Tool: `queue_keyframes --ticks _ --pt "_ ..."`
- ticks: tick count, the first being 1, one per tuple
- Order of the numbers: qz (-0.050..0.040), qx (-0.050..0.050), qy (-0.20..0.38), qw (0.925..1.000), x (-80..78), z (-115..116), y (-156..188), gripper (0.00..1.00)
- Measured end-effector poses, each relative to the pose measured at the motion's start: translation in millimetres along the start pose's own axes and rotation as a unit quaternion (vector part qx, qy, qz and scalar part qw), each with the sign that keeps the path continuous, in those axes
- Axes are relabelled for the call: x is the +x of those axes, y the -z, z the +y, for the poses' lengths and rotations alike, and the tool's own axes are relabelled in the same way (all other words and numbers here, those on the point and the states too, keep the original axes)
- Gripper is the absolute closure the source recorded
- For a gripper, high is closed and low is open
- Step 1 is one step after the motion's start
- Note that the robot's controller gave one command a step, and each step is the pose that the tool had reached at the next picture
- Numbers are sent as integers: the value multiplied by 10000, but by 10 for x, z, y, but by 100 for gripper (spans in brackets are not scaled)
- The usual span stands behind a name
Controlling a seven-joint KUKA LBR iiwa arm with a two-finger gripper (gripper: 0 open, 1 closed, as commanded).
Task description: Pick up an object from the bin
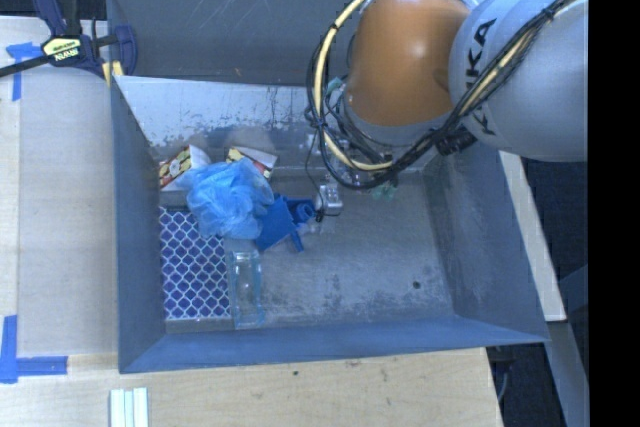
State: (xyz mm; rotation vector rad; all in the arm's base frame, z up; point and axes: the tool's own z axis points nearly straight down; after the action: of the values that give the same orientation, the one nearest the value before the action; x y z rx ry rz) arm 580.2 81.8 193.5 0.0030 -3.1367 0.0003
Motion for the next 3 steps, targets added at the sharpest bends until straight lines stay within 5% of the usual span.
queue_keyframes --ticks 1,2,3 --pt "-42 -5 -12 10000 -14 -5 51 0" --pt "44 -2 -654 9978 -195 140 -1141 0" --pt "-40 -20 -656 9978 -223 143 -1109 0"
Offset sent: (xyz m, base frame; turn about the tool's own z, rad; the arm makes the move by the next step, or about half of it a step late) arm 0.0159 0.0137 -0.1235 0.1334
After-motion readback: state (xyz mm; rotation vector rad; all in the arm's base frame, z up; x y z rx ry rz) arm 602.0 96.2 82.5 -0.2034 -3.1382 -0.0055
